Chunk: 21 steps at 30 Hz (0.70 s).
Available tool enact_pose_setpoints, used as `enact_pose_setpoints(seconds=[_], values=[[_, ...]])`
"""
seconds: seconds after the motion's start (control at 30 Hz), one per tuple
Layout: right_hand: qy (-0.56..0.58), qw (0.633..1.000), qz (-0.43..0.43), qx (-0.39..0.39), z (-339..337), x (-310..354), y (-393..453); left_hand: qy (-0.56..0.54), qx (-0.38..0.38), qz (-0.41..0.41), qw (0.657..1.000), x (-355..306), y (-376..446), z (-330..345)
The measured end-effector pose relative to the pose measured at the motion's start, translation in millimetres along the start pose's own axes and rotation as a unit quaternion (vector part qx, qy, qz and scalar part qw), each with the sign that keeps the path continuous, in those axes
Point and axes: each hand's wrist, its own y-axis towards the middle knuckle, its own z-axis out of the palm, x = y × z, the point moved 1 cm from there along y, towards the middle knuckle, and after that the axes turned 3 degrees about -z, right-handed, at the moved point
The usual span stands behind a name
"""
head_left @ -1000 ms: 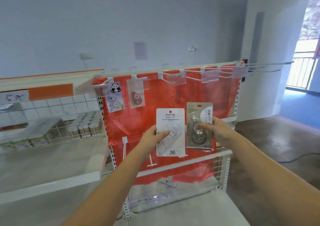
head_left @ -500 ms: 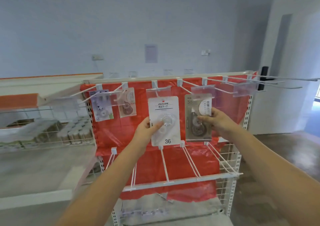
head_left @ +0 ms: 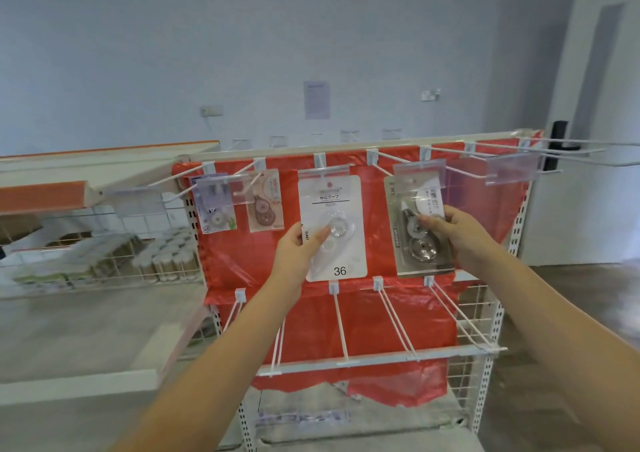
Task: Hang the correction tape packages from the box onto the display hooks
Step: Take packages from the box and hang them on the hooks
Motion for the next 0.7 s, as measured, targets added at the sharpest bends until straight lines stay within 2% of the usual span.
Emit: enact_pose_setpoints(seconds=[0.27, 0.7], values=[[-0.026, 0.999, 0.007, -0.019, 4, -6, 4, 0.000, -0.030, -0.006, 1.000, -2, -11, -3], [-0.006, 0.999, 0.003, -0.033, 8, -14, 10, -0.029, -0.059, -0.031, 0.997, -19, -19, 7]])
